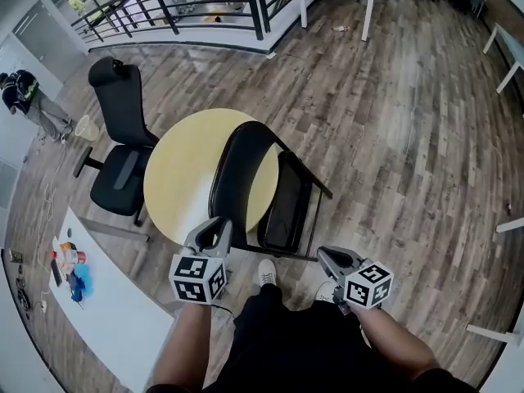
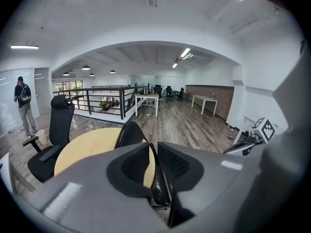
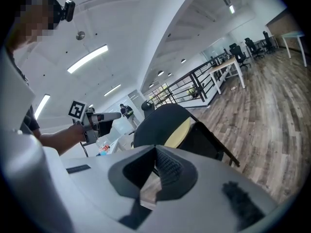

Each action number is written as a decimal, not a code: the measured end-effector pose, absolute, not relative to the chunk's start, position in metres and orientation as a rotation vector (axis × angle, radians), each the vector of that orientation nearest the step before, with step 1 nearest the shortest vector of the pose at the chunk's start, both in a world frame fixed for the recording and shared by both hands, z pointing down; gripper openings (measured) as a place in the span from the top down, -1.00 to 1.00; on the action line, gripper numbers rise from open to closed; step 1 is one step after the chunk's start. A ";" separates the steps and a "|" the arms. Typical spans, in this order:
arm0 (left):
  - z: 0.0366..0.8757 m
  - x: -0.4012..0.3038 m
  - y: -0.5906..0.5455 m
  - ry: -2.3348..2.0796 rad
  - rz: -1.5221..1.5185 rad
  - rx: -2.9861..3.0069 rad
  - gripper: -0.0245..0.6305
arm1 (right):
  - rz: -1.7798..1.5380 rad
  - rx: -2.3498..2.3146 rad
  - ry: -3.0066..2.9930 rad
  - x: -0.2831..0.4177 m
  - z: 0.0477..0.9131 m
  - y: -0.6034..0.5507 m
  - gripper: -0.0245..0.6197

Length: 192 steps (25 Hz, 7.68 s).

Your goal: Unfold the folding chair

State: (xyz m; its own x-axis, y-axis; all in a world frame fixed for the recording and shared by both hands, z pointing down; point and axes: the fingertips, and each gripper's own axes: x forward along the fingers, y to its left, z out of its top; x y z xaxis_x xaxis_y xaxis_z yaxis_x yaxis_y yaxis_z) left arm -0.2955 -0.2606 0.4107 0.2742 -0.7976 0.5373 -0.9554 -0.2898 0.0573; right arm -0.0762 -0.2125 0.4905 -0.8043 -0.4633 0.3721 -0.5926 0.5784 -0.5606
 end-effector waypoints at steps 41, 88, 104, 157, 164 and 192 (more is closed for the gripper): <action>0.540 -0.333 -0.426 -0.985 0.510 1.883 0.60 | 1.335 0.952 -2.405 -0.170 0.637 -0.318 0.68; 0.465 -0.031 -0.371 -1.179 0.606 1.903 0.62 | 1.847 0.823 -2.363 0.003 0.679 -0.323 0.60; 0.471 -0.067 -0.376 -1.077 0.481 1.910 0.61 | 2.132 0.788 -2.327 0.016 0.681 -0.321 0.70; 0.587 -0.042 -0.370 -0.898 0.240 1.856 0.60 | 2.280 0.716 -2.152 0.355 0.889 -0.259 0.29; 0.609 -0.037 -0.369 -0.877 0.199 1.830 0.61 | 2.305 0.715 -2.157 0.382 0.924 -0.258 0.26; 0.649 0.044 -0.353 -0.776 0.105 1.789 0.55 | 2.392 0.805 -2.225 0.468 1.025 -0.243 0.18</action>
State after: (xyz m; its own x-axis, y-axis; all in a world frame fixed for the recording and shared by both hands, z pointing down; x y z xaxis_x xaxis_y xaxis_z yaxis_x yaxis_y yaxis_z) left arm 0.0442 -0.3531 0.6488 0.7793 -0.4495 0.4366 -0.5496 -0.1557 0.8208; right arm 0.4684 -0.2429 1.0248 -0.8622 -0.4696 0.1899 -0.1556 -0.1113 -0.9815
